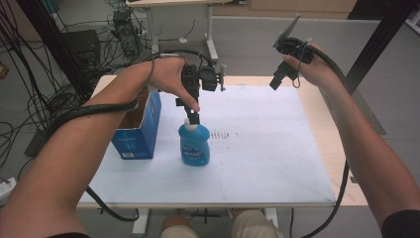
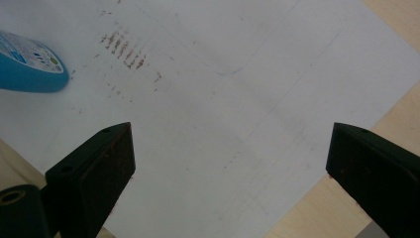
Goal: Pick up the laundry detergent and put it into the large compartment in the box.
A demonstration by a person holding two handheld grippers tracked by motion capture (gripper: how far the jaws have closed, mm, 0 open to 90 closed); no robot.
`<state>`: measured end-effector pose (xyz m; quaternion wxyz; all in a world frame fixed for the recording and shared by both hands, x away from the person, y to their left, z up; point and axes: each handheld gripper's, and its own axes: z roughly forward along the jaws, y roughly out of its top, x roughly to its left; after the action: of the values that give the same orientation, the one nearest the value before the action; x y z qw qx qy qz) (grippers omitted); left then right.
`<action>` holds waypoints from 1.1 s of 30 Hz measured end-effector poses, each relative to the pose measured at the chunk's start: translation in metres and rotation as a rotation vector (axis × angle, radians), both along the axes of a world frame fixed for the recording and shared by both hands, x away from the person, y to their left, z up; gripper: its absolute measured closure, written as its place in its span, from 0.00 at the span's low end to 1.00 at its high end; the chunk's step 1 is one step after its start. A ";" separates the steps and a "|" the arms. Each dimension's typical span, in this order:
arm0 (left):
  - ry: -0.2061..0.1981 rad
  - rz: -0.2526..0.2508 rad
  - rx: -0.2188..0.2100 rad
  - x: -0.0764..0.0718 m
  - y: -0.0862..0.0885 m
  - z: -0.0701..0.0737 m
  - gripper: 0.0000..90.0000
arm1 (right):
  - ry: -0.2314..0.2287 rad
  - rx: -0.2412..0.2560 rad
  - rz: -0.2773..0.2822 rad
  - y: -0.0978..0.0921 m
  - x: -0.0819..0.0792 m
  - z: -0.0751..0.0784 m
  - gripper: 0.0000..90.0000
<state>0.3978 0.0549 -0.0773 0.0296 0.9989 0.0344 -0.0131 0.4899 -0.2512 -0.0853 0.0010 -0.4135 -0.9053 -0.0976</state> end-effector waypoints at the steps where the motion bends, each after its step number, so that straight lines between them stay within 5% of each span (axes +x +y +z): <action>1: -0.001 0.002 -0.001 0.000 0.000 -0.001 0.07 | 0.000 0.002 -0.002 0.000 0.000 0.000 0.05; 33: 0.003 -0.008 0.023 -0.007 -0.004 -0.045 0.07 | 0.012 0.004 0.004 0.003 0.001 -0.003 0.05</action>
<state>0.3913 0.0507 -0.1222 0.0180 0.9993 0.0304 -0.0144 0.4904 -0.2480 -0.0884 0.0073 -0.4124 -0.9058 -0.0969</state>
